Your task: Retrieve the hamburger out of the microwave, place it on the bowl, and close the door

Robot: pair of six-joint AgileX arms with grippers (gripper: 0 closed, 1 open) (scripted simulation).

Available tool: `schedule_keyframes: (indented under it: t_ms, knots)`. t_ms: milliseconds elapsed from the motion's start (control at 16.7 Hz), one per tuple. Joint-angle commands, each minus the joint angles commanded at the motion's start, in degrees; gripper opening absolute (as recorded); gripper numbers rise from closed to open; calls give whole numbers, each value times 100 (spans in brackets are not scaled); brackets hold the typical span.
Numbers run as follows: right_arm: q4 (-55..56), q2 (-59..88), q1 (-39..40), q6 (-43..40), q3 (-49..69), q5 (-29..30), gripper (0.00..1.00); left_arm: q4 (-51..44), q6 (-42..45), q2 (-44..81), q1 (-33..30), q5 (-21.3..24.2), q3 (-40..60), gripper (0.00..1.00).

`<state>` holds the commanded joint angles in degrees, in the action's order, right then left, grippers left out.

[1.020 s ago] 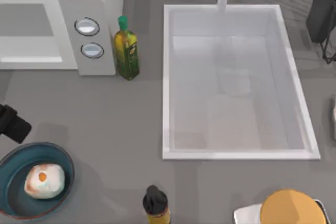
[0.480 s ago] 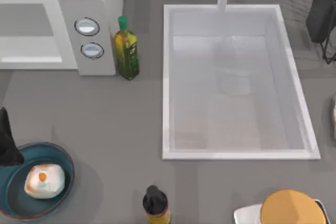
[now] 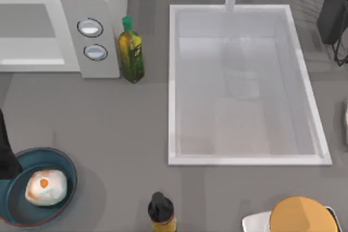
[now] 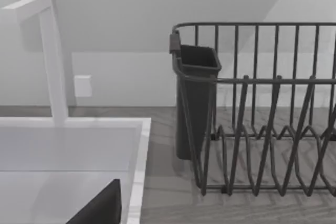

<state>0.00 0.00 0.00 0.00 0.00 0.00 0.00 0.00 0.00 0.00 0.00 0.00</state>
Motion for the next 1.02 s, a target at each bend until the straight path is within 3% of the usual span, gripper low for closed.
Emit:
schedule_keyframes:
  t_ms: [120,900,1020]
  knots:
    - [0,0,0,0,0,0,100,0,0,0,0,0,0,100]
    - [0,0,0,0,0,0,100,0,0,0,0,0,0,2]
    - [0,0,0,0,0,0,100,0,0,0,0,0,0,0]
